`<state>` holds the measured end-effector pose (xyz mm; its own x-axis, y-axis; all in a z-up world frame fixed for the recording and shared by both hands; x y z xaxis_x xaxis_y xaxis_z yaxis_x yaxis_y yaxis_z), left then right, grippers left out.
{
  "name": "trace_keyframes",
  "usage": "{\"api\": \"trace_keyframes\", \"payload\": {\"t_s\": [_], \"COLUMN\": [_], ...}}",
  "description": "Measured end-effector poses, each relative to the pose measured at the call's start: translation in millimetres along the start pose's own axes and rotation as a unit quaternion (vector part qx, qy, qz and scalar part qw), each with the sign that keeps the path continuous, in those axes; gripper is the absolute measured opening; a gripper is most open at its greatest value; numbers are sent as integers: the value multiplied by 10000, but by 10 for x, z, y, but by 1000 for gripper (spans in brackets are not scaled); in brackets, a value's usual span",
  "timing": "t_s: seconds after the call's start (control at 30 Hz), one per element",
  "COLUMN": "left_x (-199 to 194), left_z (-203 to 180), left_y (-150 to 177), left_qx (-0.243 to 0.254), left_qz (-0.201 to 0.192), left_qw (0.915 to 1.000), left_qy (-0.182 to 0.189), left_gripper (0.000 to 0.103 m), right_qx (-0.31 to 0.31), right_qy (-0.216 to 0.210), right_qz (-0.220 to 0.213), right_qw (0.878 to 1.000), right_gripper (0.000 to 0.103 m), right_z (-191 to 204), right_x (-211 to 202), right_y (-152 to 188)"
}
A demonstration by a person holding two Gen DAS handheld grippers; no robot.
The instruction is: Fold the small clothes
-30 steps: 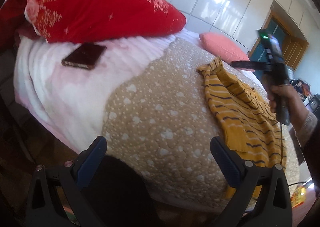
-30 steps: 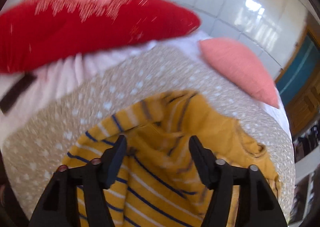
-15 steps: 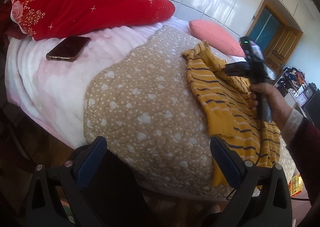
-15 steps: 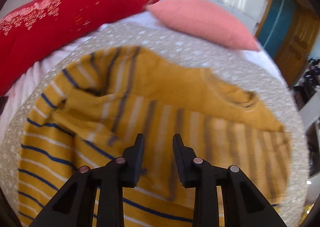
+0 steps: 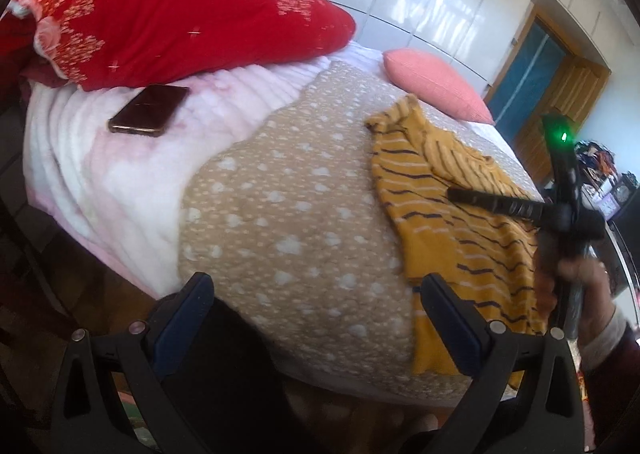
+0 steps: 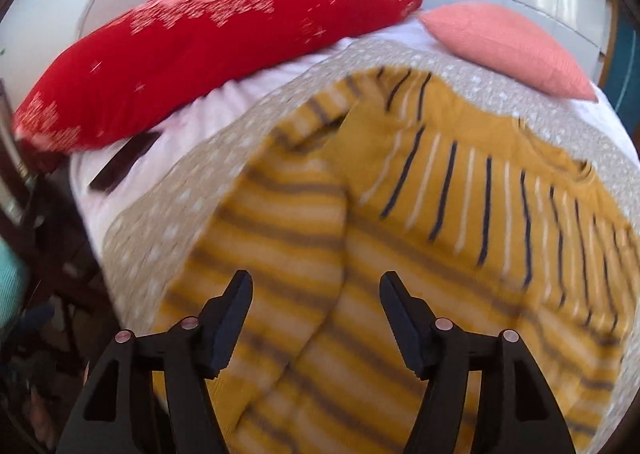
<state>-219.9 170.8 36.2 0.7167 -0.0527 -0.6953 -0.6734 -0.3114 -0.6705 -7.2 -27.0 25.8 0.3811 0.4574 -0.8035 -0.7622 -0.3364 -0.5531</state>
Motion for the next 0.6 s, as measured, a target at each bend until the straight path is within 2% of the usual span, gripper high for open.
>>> {"api": "trace_keyframes", "payload": {"t_s": [0.13, 0.23, 0.33, 0.47, 0.6], "left_x": [-9, -91, -124, -79, -102], "left_z": [-281, -422, -457, -355, -235], "left_y": [-8, -6, -1, 16, 35], "left_qx": [237, 469, 589, 430, 248], "left_qz": [58, -61, -113, -38, -48], "left_qw": [9994, 9985, 9978, 9986, 9990], "left_qy": [264, 290, 292, 318, 370], "left_gripper": [103, 103, 103, 103, 103], "right_qx": [-100, 46, 91, 108, 80], "right_qy": [-55, -178, -29, 46, 334], "right_qz": [39, 254, 355, 271, 136], "right_qw": [9999, 9995, 9993, 9996, 9993], "right_gripper": [71, 71, 71, 67, 67], "right_z": [117, 185, 219, 280, 367], "right_x": [24, 180, 304, 272, 199], "right_y": [254, 323, 358, 380, 360]}}
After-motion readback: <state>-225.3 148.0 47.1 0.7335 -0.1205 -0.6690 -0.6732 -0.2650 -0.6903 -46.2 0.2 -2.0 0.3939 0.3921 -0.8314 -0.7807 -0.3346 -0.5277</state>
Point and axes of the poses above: each gripper's, at about its wrist camera, not at the fingertips, and x roughly the way its jaws point, z to its left, y to its underside, the point moved 2 cm from there along x, roughly the way its jaws point, and after that the axes turned 6 degrees about x, right-handed, at the moved point
